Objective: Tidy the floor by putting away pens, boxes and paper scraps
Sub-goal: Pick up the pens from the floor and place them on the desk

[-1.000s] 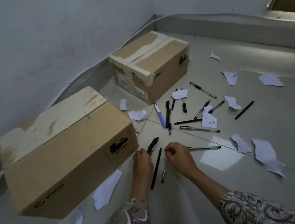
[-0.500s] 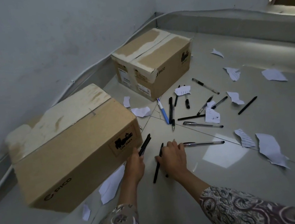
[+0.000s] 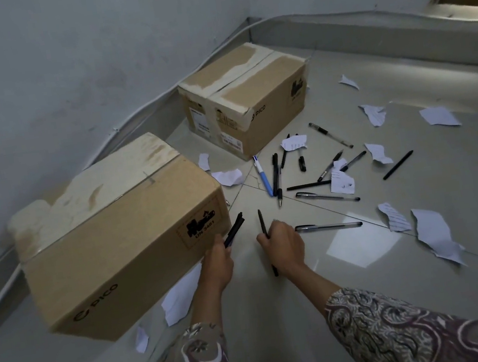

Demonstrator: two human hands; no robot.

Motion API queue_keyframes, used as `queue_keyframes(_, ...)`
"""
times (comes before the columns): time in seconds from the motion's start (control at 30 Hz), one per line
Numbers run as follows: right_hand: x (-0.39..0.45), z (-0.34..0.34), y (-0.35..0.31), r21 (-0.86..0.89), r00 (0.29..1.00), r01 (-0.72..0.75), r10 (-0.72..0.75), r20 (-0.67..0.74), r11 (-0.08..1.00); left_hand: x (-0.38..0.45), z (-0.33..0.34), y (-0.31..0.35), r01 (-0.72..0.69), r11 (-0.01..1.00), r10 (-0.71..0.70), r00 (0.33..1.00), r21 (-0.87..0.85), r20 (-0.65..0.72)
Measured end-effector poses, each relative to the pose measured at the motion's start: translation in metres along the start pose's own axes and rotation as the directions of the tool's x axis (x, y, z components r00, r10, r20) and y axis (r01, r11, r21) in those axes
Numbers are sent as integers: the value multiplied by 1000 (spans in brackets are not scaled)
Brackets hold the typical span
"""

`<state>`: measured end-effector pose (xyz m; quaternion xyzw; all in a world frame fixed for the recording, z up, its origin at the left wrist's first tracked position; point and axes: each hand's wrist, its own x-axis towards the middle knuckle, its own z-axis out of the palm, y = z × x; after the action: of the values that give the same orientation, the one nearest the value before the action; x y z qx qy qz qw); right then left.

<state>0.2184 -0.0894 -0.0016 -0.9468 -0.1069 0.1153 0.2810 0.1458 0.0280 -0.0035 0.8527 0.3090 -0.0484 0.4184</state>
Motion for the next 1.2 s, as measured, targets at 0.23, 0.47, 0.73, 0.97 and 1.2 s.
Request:
queue_keyframes(0.23,0,-2,17,-155,1000,2,1,19,988,0,5,10,25,998,-21,997,-58,70)
queue_keyframes(0.47,-2,3,22,-132,999,28,-23,41,991,2,4,5,54,982,-35,994,-180,107)
queue_keyframes(0.73,5,1,22,-77,992,-44,53,115,996,6,7,10,71,939,-38,994,-337,102)
queue_keyframes(0.97,6,-3,16,-123,989,-13,31,145,992,5,10,20,132,878,-79,988,-461,132)
queue_keyframes(1.2,10,-3,20,-212,989,90,-62,137,973,5,13,21,182,847,-98,977,-499,190)
